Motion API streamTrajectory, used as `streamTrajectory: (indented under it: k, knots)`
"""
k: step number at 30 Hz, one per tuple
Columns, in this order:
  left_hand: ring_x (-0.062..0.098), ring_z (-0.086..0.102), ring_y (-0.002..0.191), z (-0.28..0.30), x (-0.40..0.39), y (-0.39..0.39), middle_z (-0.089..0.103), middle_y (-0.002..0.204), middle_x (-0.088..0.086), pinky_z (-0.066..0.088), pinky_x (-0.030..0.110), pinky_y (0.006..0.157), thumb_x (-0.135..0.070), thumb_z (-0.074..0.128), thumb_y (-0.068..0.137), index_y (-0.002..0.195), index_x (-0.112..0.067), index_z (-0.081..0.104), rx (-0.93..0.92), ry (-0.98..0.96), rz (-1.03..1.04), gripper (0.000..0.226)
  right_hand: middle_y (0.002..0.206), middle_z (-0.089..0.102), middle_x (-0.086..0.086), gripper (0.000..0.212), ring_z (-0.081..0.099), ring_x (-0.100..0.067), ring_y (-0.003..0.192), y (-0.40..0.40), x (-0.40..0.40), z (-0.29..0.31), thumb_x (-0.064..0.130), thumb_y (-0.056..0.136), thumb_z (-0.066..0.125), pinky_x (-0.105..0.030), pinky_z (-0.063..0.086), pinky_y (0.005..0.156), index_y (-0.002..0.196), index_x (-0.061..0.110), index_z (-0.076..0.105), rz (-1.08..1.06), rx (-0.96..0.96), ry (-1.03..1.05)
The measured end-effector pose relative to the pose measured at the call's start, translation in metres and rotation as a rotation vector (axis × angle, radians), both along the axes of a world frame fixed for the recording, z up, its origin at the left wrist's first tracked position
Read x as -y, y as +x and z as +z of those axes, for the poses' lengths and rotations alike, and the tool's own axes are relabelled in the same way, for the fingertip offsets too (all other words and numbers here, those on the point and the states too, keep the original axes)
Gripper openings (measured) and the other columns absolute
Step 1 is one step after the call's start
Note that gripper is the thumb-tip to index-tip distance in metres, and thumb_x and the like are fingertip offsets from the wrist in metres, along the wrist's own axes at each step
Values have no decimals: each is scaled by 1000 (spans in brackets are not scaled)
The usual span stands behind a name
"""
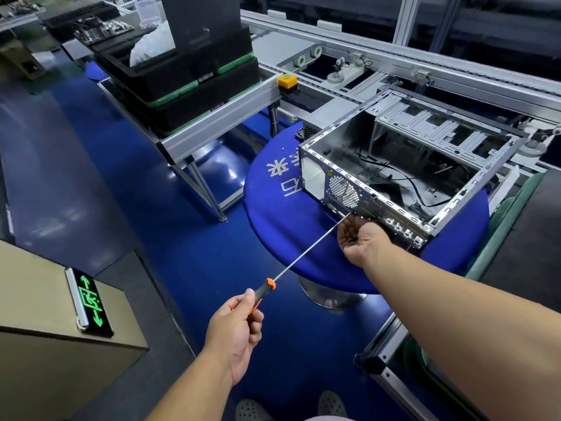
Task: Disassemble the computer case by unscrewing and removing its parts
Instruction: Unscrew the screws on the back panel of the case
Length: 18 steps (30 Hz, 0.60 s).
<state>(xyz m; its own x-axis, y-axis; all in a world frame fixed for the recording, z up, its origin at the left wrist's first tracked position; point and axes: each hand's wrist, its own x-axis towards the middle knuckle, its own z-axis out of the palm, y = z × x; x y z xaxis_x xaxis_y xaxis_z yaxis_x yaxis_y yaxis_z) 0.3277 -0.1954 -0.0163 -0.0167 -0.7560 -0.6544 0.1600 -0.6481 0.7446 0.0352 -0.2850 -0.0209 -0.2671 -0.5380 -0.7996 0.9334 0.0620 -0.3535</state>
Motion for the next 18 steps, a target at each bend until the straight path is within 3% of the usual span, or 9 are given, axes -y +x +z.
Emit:
streamTrajectory:
  k: [5,10,18]
  knots:
    - [12,48,54,0,-3,11,61,71,5,38,24,48,-37,69,101,102,-15,66,-4,-5,-1,22,63,64,-2,29,58,-13,66,2,2,0,16,106,51,-23,52,66,80,8,61,14,-7,-19]
    - [13,49,55,-2,-9,25,61,74,7,40,25,52,-38,69,101,104,-14,69,13,0,-18,24,83,66,-11,32,60,-19,71,5,7,-3,24,108,43,-28,52,65,93,4,63,74,-30,-22]
    - [11,48,54,-3,2,10,61,72,4,38,25,50,-39,69,101,108,-13,69,39,-30,-7,27,80,64,-4,29,62,-15,72,1,8,-8,21,108,48,-24,53,70,87,6,61,-7,40,-50]
